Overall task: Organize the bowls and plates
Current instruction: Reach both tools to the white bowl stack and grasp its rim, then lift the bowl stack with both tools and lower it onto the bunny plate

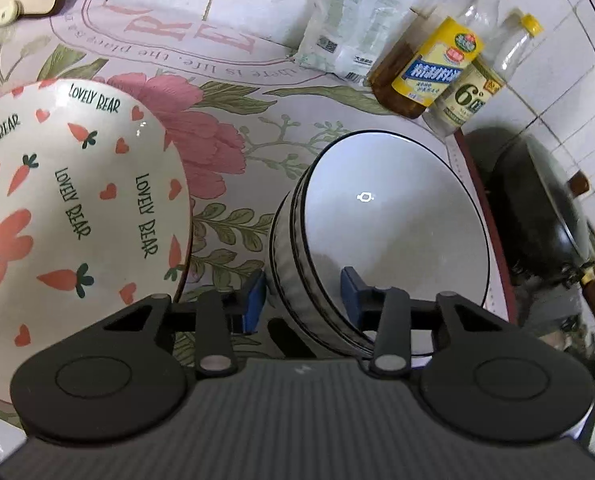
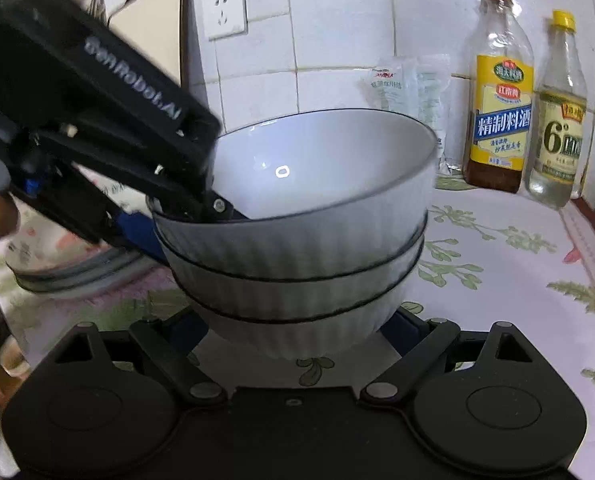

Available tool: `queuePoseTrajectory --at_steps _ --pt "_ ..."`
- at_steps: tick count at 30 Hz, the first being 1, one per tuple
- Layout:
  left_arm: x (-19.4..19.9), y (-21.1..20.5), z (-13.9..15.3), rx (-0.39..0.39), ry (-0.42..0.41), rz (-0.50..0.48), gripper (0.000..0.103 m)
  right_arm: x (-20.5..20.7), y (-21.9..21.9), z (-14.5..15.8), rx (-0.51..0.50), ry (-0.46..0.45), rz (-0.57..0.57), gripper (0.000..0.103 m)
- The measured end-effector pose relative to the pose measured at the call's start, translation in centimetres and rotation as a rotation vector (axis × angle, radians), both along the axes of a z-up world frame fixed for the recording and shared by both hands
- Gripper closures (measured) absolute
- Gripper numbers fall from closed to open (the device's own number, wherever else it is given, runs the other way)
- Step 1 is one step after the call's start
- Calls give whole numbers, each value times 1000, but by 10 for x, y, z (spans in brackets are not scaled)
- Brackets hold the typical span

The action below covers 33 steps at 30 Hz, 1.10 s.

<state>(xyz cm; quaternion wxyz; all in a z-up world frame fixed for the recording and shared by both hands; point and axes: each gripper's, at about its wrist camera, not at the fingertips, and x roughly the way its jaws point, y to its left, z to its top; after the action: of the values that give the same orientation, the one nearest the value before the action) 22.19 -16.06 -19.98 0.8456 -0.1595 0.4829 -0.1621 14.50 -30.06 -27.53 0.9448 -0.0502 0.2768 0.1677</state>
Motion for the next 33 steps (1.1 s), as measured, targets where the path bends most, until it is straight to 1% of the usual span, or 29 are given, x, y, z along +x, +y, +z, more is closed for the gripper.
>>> queuePoseTrajectory --at_steps 1,3,5,8,15,20,25,29,33 --pt "0 -1 0 6 1 5 64 2 4 0 -21 5 -16 10" --pt "2 2 -1 -7 13 11 64 2 7 -1 -21 -7 -36 10" --pt "3 4 -1 -14 23 0 65 2 6 -1 -21 -9 -36 10" --pt "3 4 -1 -8 15 -16 65 2 6 0 -25 -12 -35 10" --pt "-2 7 0 -9 15 -37 65 -10 10 -2 -36 -41 -48 10" --pt "-8 15 5 -5 20 -34 65 -18 17 0 -34 -50 -49 10" --pt "-14 30 24 -7 12 -30 65 -25 27 14 -43 -89 -15 10" --pt "-19 43 49 -12 -23 -30 65 -28 37 33 -53 -143 4 10" --pt "-24 60 74 -9 -45 -12 65 -27 49 56 -54 -173 27 10"
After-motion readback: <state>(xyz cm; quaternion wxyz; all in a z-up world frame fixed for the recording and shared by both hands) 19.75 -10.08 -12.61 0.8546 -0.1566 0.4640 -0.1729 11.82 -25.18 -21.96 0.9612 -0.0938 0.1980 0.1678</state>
